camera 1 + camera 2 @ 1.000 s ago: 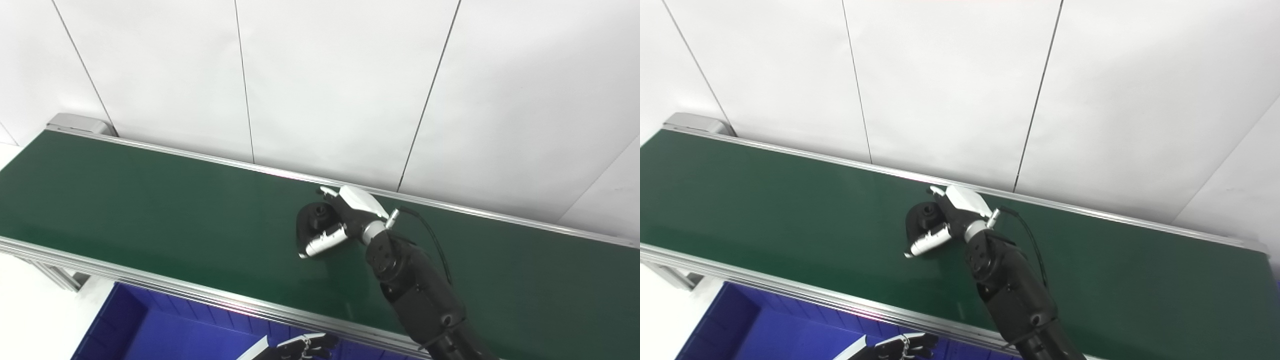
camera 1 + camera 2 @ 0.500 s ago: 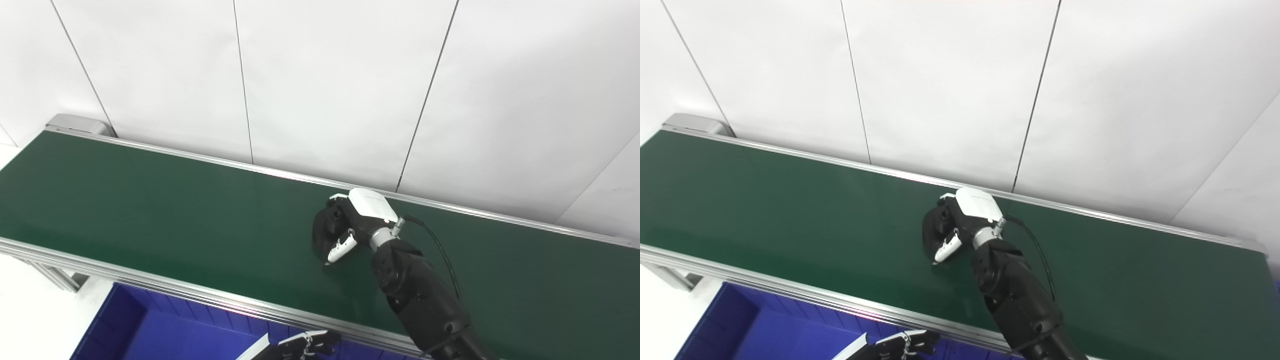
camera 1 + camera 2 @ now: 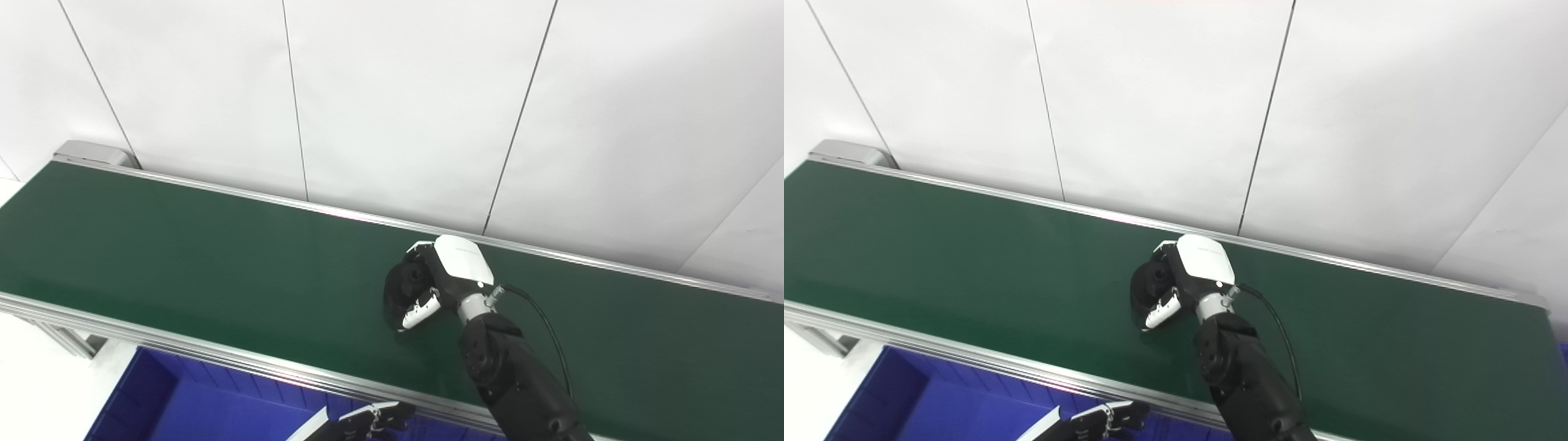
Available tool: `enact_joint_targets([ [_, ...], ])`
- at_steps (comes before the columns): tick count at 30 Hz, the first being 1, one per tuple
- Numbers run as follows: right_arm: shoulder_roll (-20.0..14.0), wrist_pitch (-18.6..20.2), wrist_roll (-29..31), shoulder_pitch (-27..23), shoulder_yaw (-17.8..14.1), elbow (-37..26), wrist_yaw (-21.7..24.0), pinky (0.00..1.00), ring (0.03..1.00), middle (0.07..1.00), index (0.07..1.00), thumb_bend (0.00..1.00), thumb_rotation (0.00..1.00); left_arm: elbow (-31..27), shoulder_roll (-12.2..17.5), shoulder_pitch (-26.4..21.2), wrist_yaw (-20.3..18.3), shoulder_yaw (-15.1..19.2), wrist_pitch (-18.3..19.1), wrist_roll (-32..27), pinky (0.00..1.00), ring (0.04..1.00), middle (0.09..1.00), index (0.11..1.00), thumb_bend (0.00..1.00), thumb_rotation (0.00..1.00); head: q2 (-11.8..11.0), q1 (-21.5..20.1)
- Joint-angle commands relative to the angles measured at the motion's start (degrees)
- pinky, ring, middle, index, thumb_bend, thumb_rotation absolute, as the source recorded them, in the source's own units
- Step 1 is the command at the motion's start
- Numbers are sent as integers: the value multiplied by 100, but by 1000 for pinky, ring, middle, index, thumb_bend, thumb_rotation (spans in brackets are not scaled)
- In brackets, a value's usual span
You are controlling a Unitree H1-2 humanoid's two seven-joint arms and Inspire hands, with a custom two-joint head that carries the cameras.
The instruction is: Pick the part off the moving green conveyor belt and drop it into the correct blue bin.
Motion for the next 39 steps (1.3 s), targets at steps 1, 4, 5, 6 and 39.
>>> enact_joint_targets([
  [1, 40, 5, -15, 59, -181, -640, -147, 300, 374, 466, 543, 510, 0, -103, -47, -41, -8, 32, -229, -92, 809, 858, 884, 863, 699, 534, 85, -51],
  [4, -26, 100, -106, 411, -331, -1462, -94, 286, 362, 478, 542, 510, 0, -140, -54, -28, -52, 72, -229, -136, 824, 868, 890, 871, 692, 529, 259, -162],
  [5, -52, 106, -132, 513, -371, -1703, -67, 281, 359, 476, 543, 509, 0, -160, -58, -18, -59, 85, -229, -146, 826, 869, 891, 871, 691, 528, 259, -162],
  [6, -101, 109, -132, 744, -460, -2194, -49, 273, 353, 473, 546, 508, 0, -183, -58, -13, -53, 95, -229, -137, 838, 876, 896, 877, 681, 529, 317, -204],
  [39, -1267, 1, -325, 5182, -976, -5442, 1557, 203, 406, 501, 489, 517, 0, -1379, 108, 247, 129, 735, 504, -121, 832, 918, 967, 947, 631, 720, 1659, -589],
])
